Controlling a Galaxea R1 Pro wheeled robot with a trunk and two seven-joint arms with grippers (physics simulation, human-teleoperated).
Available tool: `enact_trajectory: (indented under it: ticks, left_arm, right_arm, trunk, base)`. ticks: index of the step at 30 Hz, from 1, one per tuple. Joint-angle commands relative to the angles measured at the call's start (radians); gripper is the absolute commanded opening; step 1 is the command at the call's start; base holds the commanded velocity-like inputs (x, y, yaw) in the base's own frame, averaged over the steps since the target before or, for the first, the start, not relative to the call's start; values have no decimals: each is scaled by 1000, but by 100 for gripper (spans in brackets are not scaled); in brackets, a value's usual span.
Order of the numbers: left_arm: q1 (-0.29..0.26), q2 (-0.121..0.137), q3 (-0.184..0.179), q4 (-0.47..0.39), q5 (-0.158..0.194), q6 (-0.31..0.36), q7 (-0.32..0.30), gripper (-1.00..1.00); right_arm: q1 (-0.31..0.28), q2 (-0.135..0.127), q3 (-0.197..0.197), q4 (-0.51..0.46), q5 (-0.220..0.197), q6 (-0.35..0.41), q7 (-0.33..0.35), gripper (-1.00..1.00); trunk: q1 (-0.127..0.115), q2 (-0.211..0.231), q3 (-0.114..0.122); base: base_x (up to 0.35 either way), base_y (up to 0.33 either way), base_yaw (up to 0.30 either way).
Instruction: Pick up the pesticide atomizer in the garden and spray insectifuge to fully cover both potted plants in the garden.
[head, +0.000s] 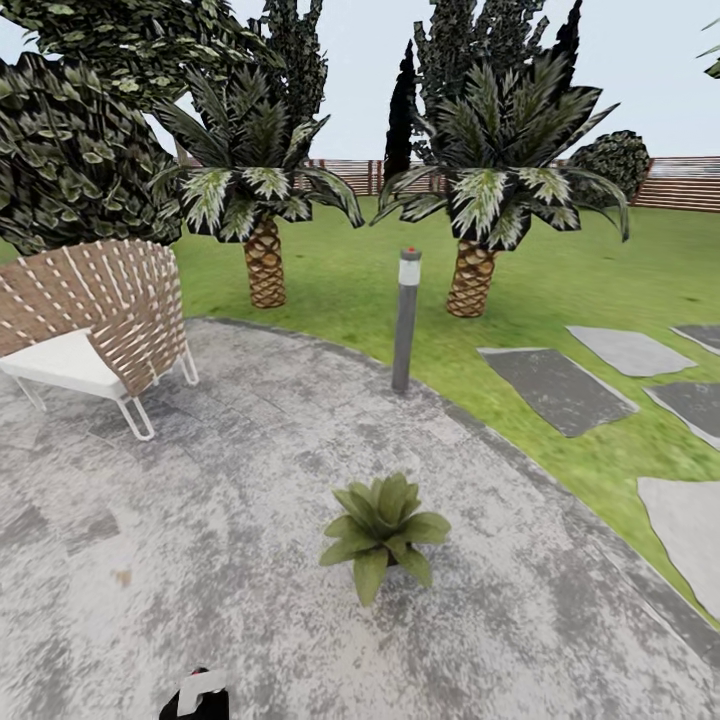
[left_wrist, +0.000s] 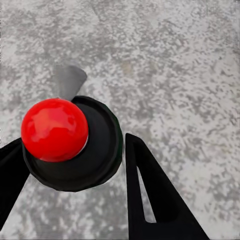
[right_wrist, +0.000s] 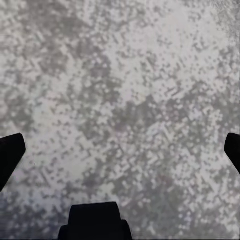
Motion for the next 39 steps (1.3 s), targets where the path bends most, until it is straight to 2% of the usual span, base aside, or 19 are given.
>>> enact_trajectory:
  ticks: [1,7,15,17,18,21,27,39]
  left_arm:
    - [-1,0,-2,1,4,-3,1,-100]
    - [-1,1,-2,1,4,-2,1,-100]
    - [-1,0,-2,1,4,-2,1,-100]
    - [-1,0,-2,1,4,-2,1,-100]
    - [-1,0,-2,1,4,-2,1,-100]
    - [-1,0,-2,1,4,-3,1,-100]
    - [-1,0,-2,1,4,-3,1,-100]
    - [-1,1,-2,-1,3,-1,1,-100]
  right_arm:
    - [0,0,0,1,5,-2,-5,100]
    - [0,0,0,1,5,-2,-5,100]
    - [0,6,1,9,5,-3,-8,100]
    - [0,-9,-1,-10,5,-4,-8,100]
    - [0,-27,0,-50,5,-4,-6,100]
    - [0,-40,1,-129,5,-6,-5,100]
    - [0,-42,-1,-242,1,-8,-3,100]
    - [0,-34,-3,-251,-2,-7,-3,100]
  trunk:
    - [0,0,-1]
    - [0,0,-1]
    - [0,0,-1]
    - [0,0,-1]
    - [0,0,-1]
    - [0,0,-1]
    - [0,0,0]
    - [0,0,10]
  base:
    - [299,163,0]
    - [250,151,0]
    - [37,21,0]
    - [2,1,0]
    - [0,0,0]
    - [0,0,0]
    - [-48,45,-40]
    - [-97,259,-252]
